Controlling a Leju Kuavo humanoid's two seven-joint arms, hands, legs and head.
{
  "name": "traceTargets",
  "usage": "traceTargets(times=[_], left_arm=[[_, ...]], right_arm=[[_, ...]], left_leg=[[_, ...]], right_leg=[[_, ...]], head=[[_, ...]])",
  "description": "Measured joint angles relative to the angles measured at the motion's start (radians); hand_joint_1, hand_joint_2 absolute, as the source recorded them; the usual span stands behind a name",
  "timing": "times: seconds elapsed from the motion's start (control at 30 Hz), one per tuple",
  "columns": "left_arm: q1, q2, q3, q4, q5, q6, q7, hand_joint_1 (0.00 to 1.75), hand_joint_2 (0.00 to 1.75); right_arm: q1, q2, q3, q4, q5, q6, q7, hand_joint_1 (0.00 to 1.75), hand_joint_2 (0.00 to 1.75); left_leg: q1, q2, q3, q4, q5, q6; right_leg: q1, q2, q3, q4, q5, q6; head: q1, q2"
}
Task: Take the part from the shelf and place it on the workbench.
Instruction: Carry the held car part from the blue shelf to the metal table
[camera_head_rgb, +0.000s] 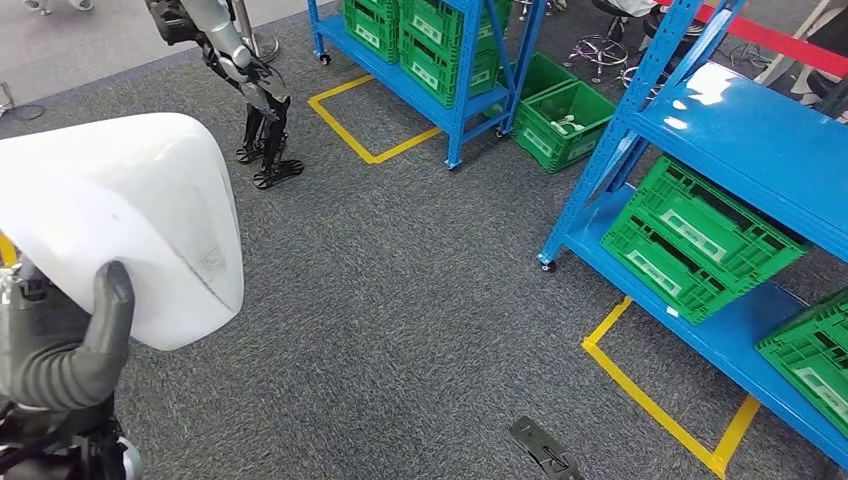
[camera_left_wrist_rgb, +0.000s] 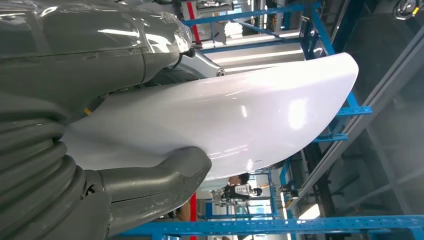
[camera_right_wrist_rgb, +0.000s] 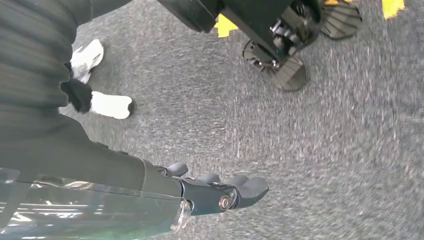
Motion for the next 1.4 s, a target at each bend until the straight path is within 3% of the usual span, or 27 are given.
traceTargets(times=[0.07,0.13,0.17,0.2,0.23,0.27,0.33,0.4,0.47,0.53,0.6,0.67,0.7,0.73,0.77,0.83,0.9,0.93,1.0,1.07,1.13,1.17,1.2,1.23,1.27,1.33,1.4], left_arm=[[0.004,-0.008,0.011,0.000,0.000,-0.007,-0.007,1.75,1.75],[0.009,-0.017,0.022,0.002,0.000,-0.013,-0.010,1.75,1.75],[0.012,-0.022,0.027,0.004,-0.001,-0.016,-0.011,1.75,1.75],[0.014,-0.025,0.031,0.005,-0.003,-0.018,-0.011,1.75,1.75],[0.016,-0.028,0.034,0.006,-0.006,-0.020,-0.010,1.75,1.75],[0.017,-0.031,0.037,0.006,-0.010,-0.023,-0.007,1.75,1.75],[0.018,-0.036,0.044,0.005,-0.019,-0.026,0.002,1.75,1.75],[0.023,-0.039,0.052,0.005,-0.026,-0.028,0.013,1.75,1.75],[0.029,-0.041,0.059,0.003,-0.031,-0.028,0.019,1.75,1.75],[0.033,-0.042,0.064,0.000,-0.033,-0.028,0.020,1.75,1.75],[0.034,-0.043,0.067,-0.002,-0.035,-0.028,0.021,1.75,1.75],[0.037,-0.045,0.070,-0.003,-0.038,-0.027,0.025,1.75,1.75],[0.040,-0.045,0.073,-0.003,-0.041,-0.025,0.027,1.75,1.75],[0.043,-0.046,0.076,-0.003,-0.045,-0.022,0.029,1.75,1.75],[0.046,-0.046,0.079,-0.004,-0.049,-0.017,0.029,1.75,1.75],[0.053,-0.048,0.082,-0.007,-0.061,-0.003,0.030,1.75,1.75],[0.061,-0.051,0.082,-0.015,-0.075,0.007,0.034,1.75,1.75],[0.064,-0.052,0.082,-0.018,-0.081,0.011,0.035,1.75,1.75],[0.066,-0.053,0.082,-0.024,-0.084,0.012,0.038,1.75,1.75],[0.063,-0.054,0.082,-0.027,-0.084,0.010,0.040,1.75,1.75],[0.060,-0.057,0.082,-0.028,-0.084,0.007,0.041,1.75,1.75],[0.060,-0.057,0.082,-0.028,-0.083,0.006,0.042,1.75,1.75],[0.060,-0.059,0.082,-0.028,-0.083,0.006,0.043,1.75,1.75],[0.060,-0.060,0.082,-0.028,-0.083,0.005,0.043,1.75,1.75],[0.060,-0.060,0.082,-0.028,-0.083,0.004,0.043,1.75,1.75],[0.060,-0.061,0.082,-0.028,-0.083,0.003,0.044,1.75,1.75],[0.059,-0.062,0.081,-0.028,-0.083,0.001,0.044,1.75,1.75]], right_arm=[[0.000,-0.006,-0.009,-0.013,0.013,0.005,0.003,0.00,1.75],[0.001,-0.009,-0.017,-0.020,0.027,0.017,0.004,0.00,1.75],[0.001,-0.010,-0.019,-0.022,0.037,0.027,0.002,0.00,1.75],[0.000,-0.009,-0.022,-0.023,0.048,0.039,0.000,0.00,1.75],[-0.003,-0.007,-0.027,-0.024,0.061,0.051,-0.004,0.00,1.75],[-0.008,-0.005,-0.033,-0.025,0.075,0.065,-0.009,0.00,1.75],[-0.021,0.000,-0.046,-0.025,0.103,0.092,-0.017,0.00,1.75],[-0.030,0.004,-0.057,-0.023,0.122,0.110,-0.021,0.00,1.75],[-0.037,0.009,-0.067,-0.022,0.131,0.119,-0.022,0.00,1.75],[-0.041,0.017,-0.075,-0.021,0.136,0.122,-0.023,0.00,1.75],[-0.041,0.025,-0.082,-0.020,0.139,0.123,-0.025,0.00,1.75],[-0.037,0.029,-0.086,-0.017,0.144,0.127,-0.025,0.00,1.75],[-0.036,0.031,-0.086,-0.015,0.148,0.131,-0.024,0.00,1.75],[-0.036,0.033,-0.087,-0.013,0.154,0.134,-0.021,0.00,1.75],[-0.036,0.035,-0.088,-0.011,0.161,0.137,-0.019,0.00,1.75],[-0.037,0.037,-0.092,-0.007,0.170,0.141,-0.015,0.00,1.75],[-0.041,0.037,-0.099,-0.005,0.177,0.142,-0.014,0.00,1.75],[-0.044,0.037,-0.103,-0.004,0.179,0.143,-0.015,0.00,1.75],[-0.051,0.040,-0.111,-0.001,0.182,0.150,-0.017,0.00,1.75],[-0.056,0.045,-0.116,0.001,0.184,0.158,-0.020,0.00,1.75],[-0.053,0.050,-0.118,0.004,0.186,0.162,-0.022,0.00,1.75],[-0.050,0.051,-0.118,0.006,0.186,0.163,-0.022,0.00,1.75],[-0.047,0.053,-0.118,0.008,0.186,0.164,-0.022,0.00,1.75],[-0.046,0.055,-0.118,0.010,0.186,0.164,-0.023,0.00,1.75],[-0.046,0.056,-0.118,0.013,0.186,0.164,-0.024,0.00,1.75],[-0.047,0.058,-0.120,0.016,0.186,0.164,-0.027,0.00,1.75],[-0.046,0.057,-0.123,0.021,0.186,0.164,-0.028,0.00,1.75]], left_leg=[[0.000,-0.020,-0.002,-0.001,0.005,0.011],[-0.005,-0.043,-0.006,-0.001,0.008,0.018],[-0.008,-0.057,-0.007,-0.001,0.009,0.021],[-0.011,-0.072,-0.008,-0.001,0.011,0.023],[-0.014,-0.086,-0.008,-0.001,0.012,0.024],[-0.017,-0.101,-0.006,-0.001,0.013,0.025],[-0.018,-0.126,-0.004,-0.001,0.016,0.024],[-0.013,-0.149,-0.011,-0.002,0.023,0.014],[-0.009,-0.168,-0.020,-0.005,0.032,0.001],[-0.013,-0.128,-0.035,0.012,0.018,-0.008],[-0.016,-0.068,-0.074,0.092,-0.036,-0.015],[-0.009,-0.056,-0.127,0.204,-0.089,-0.026],[-0.005,-0.056,-0.140,0.233,-0.094,-0.031],[0.000,-0.053,-0.134,0.228,-0.082,-0.037],[0.003,-0.043,-0.107,0.185,-0.054,-0.041],[0.004,0.007,-0.033,0.060,-0.004,-0.046],[-0.003,0.039,0.000,0.000,0.006,-0.028],[-0.007,0.036,-0.001,0.000,0.004,-0.015],[-0.007,0.014,-0.005,-0.001,0.007,0.002],[-0.005,-0.009,-0.006,-0.003,0.012,0.012],[-0.008,-0.035,-0.008,-0.003,0.014,0.020],[-0.011,-0.050,-0.010,-0.003,0.016,0.023],[-0.015,-0.065,-0.011,-0.003,0.017,0.025],[-0.017,-0.081,-0.011,-0.003,0.019,0.027],[-0.019,-0.097,-0.011,-0.003,0.020,0.028],[-0.020,-0.127,-0.008,-0.003,0.022,0.027],[-0.016,-0.154,-0.012,-0.003,0.028,0.020]], right_leg=[[-0.003,0.041,-0.028,0.070,-0.053,0.006],[-0.001,0.067,-0.086,0.206,-0.120,0.003],[0.001,0.071,-0.110,0.260,-0.136,-0.001],[0.002,0.073,-0.120,0.281,-0.133,-0.007],[0.004,0.076,-0.112,0.261,-0.108,-0.015],[0.006,0.086,-0.088,0.206,-0.069,-0.024],[0.011,0.130,-0.030,0.077,-0.004,-0.046],[0.016,0.154,-0.004,0.016,0.011,-0.059],[0.017,0.135,0.002,-0.004,0.015,-0.061],[0.013,0.110,0.011,-0.033,0.028,-0.059],[0.012,0.086,0.016,-0.050,0.038,-0.059],[0.013,0.060,0.012,-0.049,0.039,-0.059],[0.012,0.046,0.010,-0.048,0.039,-0.058],[0.011,0.032,0.010,-0.045,0.037,-0.055],[0.009,0.021,0.010,-0.042,0.034,-0.051],[0.007,0.002,0.009,-0.026,0.022,-0.037],[0.009,-0.011,0.008,-0.012,0.011,-0.024],[0.010,-0.017,0.008,-0.009,0.009,-0.019],[0.006,-0.016,0.010,-0.007,0.002,-0.010],[0.002,0.023,-0.008,0.042,-0.039,-0.001],[0.001,0.063,-0.061,0.169,-0.108,-0.001],[0.001,0.069,-0.091,0.235,-0.134,-0.003],[0.002,0.072,-0.111,0.275,-0.141,-0.008],[0.003,0.074,-0.115,0.277,-0.127,-0.014],[0.006,0.079,-0.101,0.241,-0.095,-0.022],[0.012,0.113,-0.045,0.108,-0.017,-0.041],[0.018,0.144,-0.008,0.021,0.017,-0.053]], head=[[0.005,0.000],[0.011,0.000],[0.013,0.000],[0.014,0.000],[0.016,0.000],[0.017,0.000],[0.015,0.000],[0.016,0.000],[0.020,0.000],[0.019,0.000],[0.013,0.000],[0.008,0.000],[0.007,0.000],[0.006,0.000],[0.005,0.000],[0.002,0.000],[0.001,0.000],[0.001,0.000],[0.006,0.000],[0.010,0.000],[0.015,0.000],[0.016,0.000],[0.017,0.000],[0.018,0.000],[0.018,0.000],[0.017,0.000],[0.016,0.000]])
